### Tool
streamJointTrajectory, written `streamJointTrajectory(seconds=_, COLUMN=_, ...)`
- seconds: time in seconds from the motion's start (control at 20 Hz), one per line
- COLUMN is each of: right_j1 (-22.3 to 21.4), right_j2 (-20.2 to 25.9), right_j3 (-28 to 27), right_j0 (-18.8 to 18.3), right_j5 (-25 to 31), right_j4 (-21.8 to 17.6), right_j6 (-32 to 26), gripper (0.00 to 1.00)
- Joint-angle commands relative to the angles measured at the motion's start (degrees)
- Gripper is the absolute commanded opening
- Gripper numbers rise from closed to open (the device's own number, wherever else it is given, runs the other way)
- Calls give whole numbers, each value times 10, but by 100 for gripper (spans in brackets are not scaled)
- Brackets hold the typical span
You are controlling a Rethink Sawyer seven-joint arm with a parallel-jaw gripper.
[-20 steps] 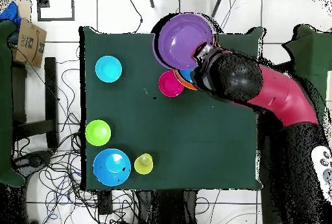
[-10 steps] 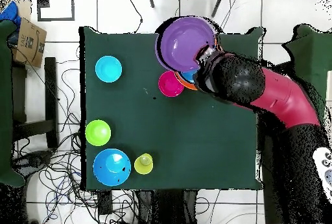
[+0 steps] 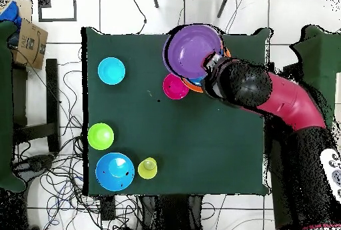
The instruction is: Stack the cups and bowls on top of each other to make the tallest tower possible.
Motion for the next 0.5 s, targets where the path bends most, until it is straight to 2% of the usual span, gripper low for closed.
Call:
streamJointTrajectory(seconds=0.05, right_j1=52, right_j2=9, right_j3=-21, right_j0=-7, right_j5=40, right_j4=-57, right_j6=-72, gripper=0)
streamJointTrajectory(seconds=0.5, right_j1=86, right_j2=21, right_j3=-41, right_j0=-21, right_j5=22, right_j4=-75, right_j6=-80, gripper=0)
